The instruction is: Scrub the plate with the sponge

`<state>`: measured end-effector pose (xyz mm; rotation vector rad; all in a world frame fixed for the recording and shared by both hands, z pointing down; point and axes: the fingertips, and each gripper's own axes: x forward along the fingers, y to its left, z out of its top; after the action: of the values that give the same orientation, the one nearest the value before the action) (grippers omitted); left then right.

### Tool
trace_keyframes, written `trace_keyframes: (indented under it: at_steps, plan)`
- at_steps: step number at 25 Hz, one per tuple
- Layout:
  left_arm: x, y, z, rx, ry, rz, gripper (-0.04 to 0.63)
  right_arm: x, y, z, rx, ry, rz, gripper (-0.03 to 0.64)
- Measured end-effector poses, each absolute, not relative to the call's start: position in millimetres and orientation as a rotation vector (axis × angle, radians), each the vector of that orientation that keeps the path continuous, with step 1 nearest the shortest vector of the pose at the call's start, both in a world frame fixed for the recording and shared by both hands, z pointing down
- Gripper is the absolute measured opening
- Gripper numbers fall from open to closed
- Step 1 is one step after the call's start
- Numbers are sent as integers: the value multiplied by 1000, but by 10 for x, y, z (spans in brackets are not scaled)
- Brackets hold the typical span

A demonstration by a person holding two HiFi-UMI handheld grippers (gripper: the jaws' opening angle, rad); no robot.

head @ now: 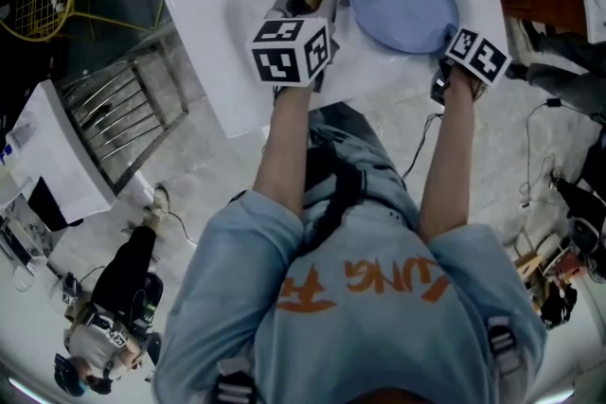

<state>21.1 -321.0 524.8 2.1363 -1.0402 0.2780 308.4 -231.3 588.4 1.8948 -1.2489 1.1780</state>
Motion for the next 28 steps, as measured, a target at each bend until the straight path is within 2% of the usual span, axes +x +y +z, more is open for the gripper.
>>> trace_keyframes:
  at_steps: [5, 7, 13, 15, 18, 22, 28]
  plan:
    - [234, -3118, 5176, 2174, -1077, 305, 49, 3075, -2322, 5719, 1918, -1316, 1122, 106]
    - [262, -3039, 5131, 2204, -1100, 341, 49, 3098, -2287, 5646, 1921, -1332, 1114, 154]
    - [430, -2795, 4894, 2239, -1126, 295, 49, 3207, -2204, 5368, 1970, -1442, 1069, 155]
    - [461, -2728, 4789, 2247, -1146, 267, 49, 3213, -2244, 5148, 2008, -1547, 990, 116]
    - [517, -2669, 4572, 2273, -1186, 207, 49, 3182, -2356, 4716, 2089, -1754, 847, 0]
    - [522, -2653, 4238, 2319, -1248, 142, 49, 3075, -2502, 4224, 2138, -1971, 795, 0]
    - [573, -2653, 3623, 2385, -1343, 27, 49, 2762, -2592, 3262, 2017, -2449, 537, -2]
